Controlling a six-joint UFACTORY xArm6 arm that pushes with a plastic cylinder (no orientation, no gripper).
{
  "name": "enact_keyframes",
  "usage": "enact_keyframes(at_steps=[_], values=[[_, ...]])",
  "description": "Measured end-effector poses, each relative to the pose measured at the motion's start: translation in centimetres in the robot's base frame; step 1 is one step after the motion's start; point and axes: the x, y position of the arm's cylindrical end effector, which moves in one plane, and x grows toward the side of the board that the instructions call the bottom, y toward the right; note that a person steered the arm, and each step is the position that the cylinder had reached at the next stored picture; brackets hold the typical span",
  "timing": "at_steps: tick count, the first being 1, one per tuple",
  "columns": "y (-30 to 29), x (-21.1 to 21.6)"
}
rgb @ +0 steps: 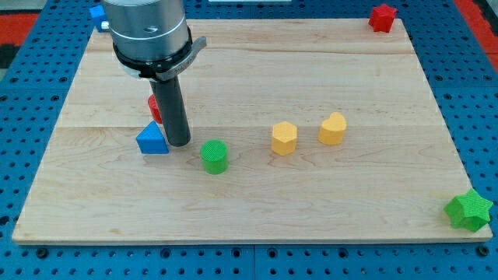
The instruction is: Slide green circle to the bottom left
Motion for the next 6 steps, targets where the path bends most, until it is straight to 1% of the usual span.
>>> enact_keyframes(at_steps=[2,3,4,5,6], values=[[9.1,0.2],[8.7,2.3],[2.1,4.0],[-4.4,4.0],[-9.3,4.9]])
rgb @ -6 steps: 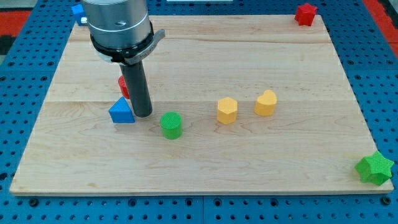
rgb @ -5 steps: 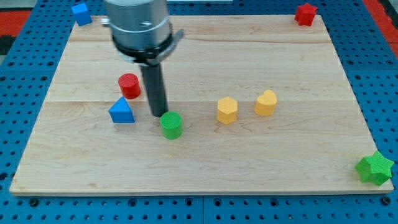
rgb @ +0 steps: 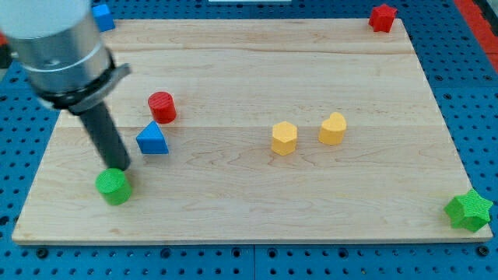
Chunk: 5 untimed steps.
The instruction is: Slide green circle to the bottom left
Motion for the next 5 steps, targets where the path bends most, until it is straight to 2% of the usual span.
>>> enact_keyframes(at_steps=[1,3,5], values=[[0.4,0.6],[4.9,1.8],[-3.8,3.3]])
